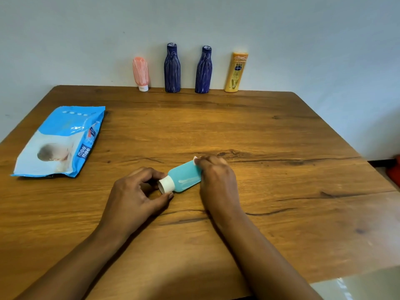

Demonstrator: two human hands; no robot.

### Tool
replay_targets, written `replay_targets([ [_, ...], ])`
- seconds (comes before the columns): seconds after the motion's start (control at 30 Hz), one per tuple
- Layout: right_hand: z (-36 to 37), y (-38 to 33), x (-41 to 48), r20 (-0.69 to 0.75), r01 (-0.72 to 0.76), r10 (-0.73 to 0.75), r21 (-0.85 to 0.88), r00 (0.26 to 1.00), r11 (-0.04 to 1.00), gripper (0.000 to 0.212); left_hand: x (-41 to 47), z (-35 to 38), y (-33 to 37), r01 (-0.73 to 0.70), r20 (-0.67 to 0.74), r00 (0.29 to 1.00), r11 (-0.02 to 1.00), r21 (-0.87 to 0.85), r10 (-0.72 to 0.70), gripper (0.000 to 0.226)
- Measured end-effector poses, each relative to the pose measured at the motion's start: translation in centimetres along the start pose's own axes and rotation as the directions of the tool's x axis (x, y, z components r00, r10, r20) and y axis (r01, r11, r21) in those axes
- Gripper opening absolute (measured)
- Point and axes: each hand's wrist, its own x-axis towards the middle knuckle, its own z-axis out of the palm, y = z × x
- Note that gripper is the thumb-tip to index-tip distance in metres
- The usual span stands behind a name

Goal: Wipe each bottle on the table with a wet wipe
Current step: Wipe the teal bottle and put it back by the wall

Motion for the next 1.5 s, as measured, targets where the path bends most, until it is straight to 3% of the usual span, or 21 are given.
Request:
replay_targets([
  [0.07, 0.0, -0.4, 0.0, 0.004, 0.002, -0.002, -0.019, 1.000, 1.000, 0.033, 0.0, 0.0, 0.0, -0.009, -0.003, 1.000, 1.000, 0.009, 0.009, 0.037],
  [0.23, 0.3, -3.8, -2.0, 0.065, 0.215, -0.219, 0.067, 0.973, 0.974, 0.029, -0.1, -0.1, 0.3, -0.026, -0.001, 1.000, 0.999, 0.022, 0.026, 0.034],
  [0.47, 0.3, -0.1, -0.4, 0.007, -0.023, 0.023, 0.026, 1.000, 0.999, 0.039, 0.1, -0.1, 0.4, 0.070, -0.017, 0.997, 0.994, -0.082, -0.071, 0.036],
  [0.7, 0.6, -3.0, -3.5, 0.091, 0.196, -0.201, 0.062, 0.975, 0.979, 0.048, 0.1, -0.1, 0.7, 0.124, 0.008, 0.992, 0.983, -0.138, -0.124, 0.036],
  [0.9, 0.2, 0.7, -1.9, 0.073, -0.036, 0.037, -0.013, 0.997, 0.999, 0.048, 0.3, 0.1, 0.8, 0.141, -0.020, 0.989, 0.982, -0.129, -0.145, 0.039],
  [1.13, 0.5, -3.3, -4.7, 0.167, 0.196, -0.199, 0.031, 0.966, 0.980, 0.057, 0.5, 0.1, 0.3, 0.147, -0.011, 0.989, 0.980, -0.138, -0.150, 0.036],
  [1.37, 0.0, 0.5, -2.3, 0.093, -0.007, 0.009, -0.022, 0.996, 1.000, 0.046, 0.5, 0.1, 0.4, 0.167, -0.013, 0.985, 0.979, -0.116, -0.170, 0.038],
  [1.5, 0.3, -3.2, -4.5, 0.129, 0.190, -0.189, 0.005, 0.973, 0.982, 0.052, 0.6, 0.1, 0.5, 0.184, -0.003, 0.982, 0.969, -0.164, -0.187, 0.033],
])
